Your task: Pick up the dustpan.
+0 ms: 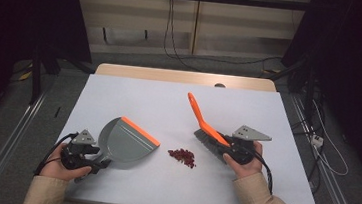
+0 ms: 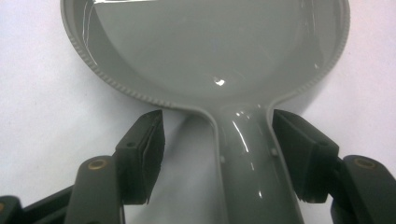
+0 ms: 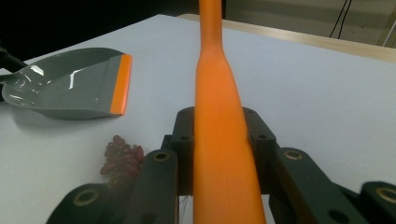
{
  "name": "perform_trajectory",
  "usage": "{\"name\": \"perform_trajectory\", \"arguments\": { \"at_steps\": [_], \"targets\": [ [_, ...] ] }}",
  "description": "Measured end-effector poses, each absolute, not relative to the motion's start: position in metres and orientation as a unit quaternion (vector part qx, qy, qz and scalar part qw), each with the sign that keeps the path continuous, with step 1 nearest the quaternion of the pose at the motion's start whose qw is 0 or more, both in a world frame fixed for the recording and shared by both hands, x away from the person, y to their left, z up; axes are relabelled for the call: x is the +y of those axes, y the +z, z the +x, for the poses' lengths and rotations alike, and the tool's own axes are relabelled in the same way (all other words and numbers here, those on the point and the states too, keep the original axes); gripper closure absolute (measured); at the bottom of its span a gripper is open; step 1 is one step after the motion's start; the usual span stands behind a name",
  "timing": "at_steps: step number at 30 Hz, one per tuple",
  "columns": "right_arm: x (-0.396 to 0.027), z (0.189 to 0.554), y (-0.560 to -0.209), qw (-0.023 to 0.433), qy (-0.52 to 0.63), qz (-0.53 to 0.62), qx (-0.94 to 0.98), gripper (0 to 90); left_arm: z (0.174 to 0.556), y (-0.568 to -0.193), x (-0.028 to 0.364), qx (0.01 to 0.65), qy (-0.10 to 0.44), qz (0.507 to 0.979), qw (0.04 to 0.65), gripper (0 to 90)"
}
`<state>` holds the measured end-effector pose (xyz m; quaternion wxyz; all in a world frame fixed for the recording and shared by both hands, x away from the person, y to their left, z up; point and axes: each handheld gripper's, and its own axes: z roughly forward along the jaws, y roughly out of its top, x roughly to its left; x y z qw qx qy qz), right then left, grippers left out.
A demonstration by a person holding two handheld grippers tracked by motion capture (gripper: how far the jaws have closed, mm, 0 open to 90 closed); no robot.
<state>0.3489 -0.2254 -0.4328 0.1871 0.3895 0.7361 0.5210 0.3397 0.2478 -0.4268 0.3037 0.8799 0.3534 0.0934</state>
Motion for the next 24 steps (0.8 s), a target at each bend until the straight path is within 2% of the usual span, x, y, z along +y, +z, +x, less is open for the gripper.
{"name": "perform_trajectory", "arguments": {
  "at_steps": [6, 9, 13, 24],
  "targets": [
    [-0.224, 0.349, -0.433, 0.187, 0.521, 0.389, 0.737, 70.9, 0.338, -0.426, 0.24, 0.352, 0.097, 0.885, 0.289, 47.9],
    [-0.224, 0.348, -0.433, 0.188, 0.52, 0.387, 0.738, 70.9, 0.339, -0.426, 0.239, 0.352, 0.109, 0.883, 0.291, 62.3],
    [-0.224, 0.349, -0.433, 0.189, 0.519, 0.39, 0.737, 71.0, 0.34, -0.425, 0.243, 0.353, 0.098, 0.881, 0.298, 63.0],
    [-0.218, 0.348, -0.436, 0.211, 0.5, 0.414, 0.731, 71.0, 0.326, -0.415, 0.249, 0.301, 0.068, 0.891, 0.331, 63.1]
  ]
}}
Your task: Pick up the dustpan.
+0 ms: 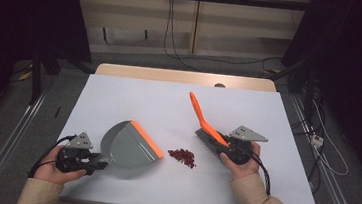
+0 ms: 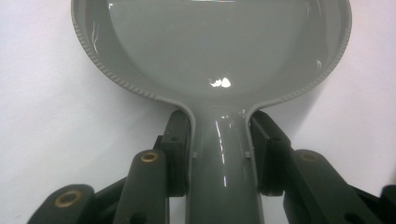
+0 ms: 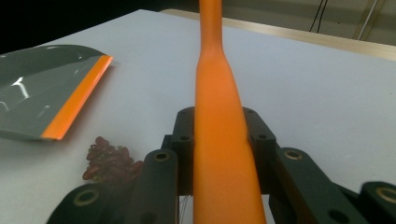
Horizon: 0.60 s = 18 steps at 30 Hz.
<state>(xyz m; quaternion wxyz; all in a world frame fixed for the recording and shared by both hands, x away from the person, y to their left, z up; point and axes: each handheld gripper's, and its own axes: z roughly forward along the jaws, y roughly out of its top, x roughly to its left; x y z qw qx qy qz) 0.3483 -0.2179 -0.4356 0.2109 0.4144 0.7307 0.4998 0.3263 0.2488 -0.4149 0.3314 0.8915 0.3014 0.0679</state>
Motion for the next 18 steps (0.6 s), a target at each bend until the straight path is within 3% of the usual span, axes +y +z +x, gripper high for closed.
{"name": "perform_trajectory", "arguments": {
  "at_steps": [9, 18],
  "targets": [
    [-0.205, 0.343, -0.436, 0.251, 0.477, 0.411, 0.735, 71.0, 0.316, -0.413, 0.229, 0.251, 0.038, 0.907, 0.335, 63.0],
    [-0.204, 0.344, -0.442, 0.234, 0.456, 0.414, 0.752, 70.5, 0.316, -0.417, 0.22, 0.24, 0.029, 0.912, 0.333, 63.0]
  ]
}}
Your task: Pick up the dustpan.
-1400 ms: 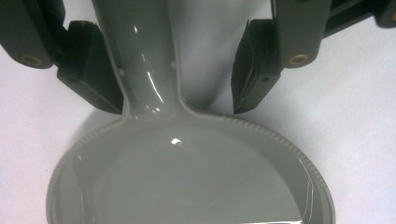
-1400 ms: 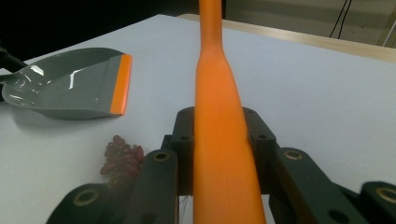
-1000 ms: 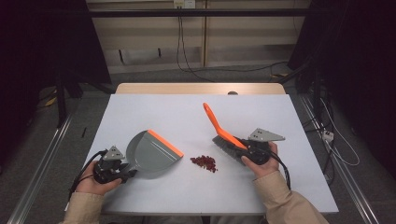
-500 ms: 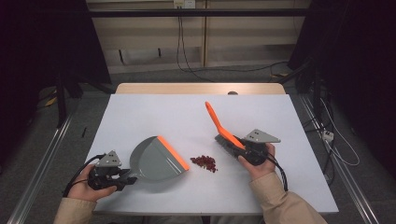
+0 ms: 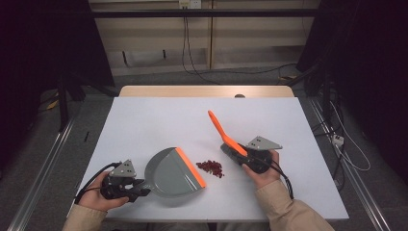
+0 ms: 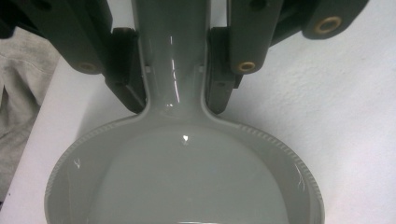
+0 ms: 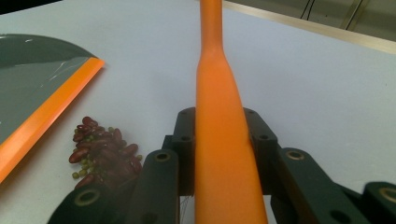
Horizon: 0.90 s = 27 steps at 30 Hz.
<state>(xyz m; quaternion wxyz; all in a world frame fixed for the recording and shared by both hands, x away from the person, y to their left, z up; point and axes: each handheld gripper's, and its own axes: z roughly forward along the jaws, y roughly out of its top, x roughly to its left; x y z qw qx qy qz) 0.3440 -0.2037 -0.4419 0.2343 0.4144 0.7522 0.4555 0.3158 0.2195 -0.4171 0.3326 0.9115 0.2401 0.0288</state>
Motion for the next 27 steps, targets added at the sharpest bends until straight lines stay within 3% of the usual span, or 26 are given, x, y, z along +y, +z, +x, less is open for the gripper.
{"name": "perform_trajectory", "arguments": {
  "at_steps": [7, 19, 27],
  "targets": [
    [-0.204, 0.344, -0.432, 0.237, 0.446, 0.411, 0.759, 62.7, 0.317, -0.42, 0.216, 0.229, 0.021, 0.917, 0.326, 63.0],
    [-0.203, 0.347, -0.424, 0.22, 0.403, 0.435, 0.774, 70.9, 0.317, -0.421, 0.211, 0.223, 0.022, 0.919, 0.323, 62.9],
    [-0.182, 0.334, -0.428, 0.244, 0.401, 0.452, 0.759, 71.3, 0.316, -0.422, 0.204, 0.219, 0.02, 0.922, 0.319, 63.0]
  ]
}}
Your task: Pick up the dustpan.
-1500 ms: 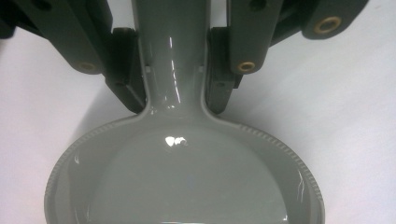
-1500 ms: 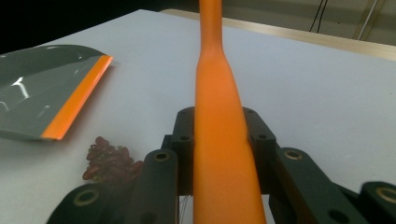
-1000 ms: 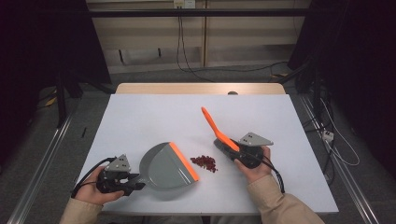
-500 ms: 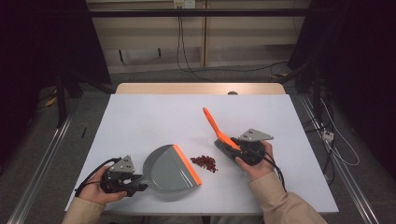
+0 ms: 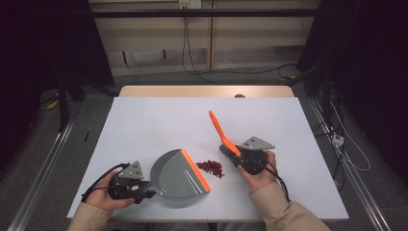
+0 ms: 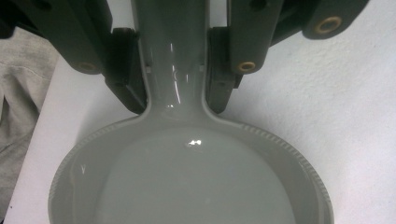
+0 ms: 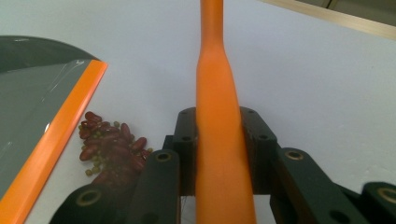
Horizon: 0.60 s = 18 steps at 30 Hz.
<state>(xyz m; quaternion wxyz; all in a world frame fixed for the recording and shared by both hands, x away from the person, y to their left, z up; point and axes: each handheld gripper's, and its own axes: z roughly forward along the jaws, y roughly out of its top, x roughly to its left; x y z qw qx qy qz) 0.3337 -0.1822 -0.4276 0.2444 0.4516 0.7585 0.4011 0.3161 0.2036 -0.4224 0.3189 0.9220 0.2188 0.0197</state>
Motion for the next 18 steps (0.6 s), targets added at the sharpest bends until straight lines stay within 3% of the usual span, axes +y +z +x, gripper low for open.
{"name": "perform_trajectory", "arguments": {
  "at_steps": [18],
  "targets": [
    [-0.163, 0.326, -0.431, 0.265, 0.402, 0.463, 0.744, 71.2, 0.317, -0.424, 0.195, 0.213, 0.005, 0.923, 0.321, 62.9]
  ]
}}
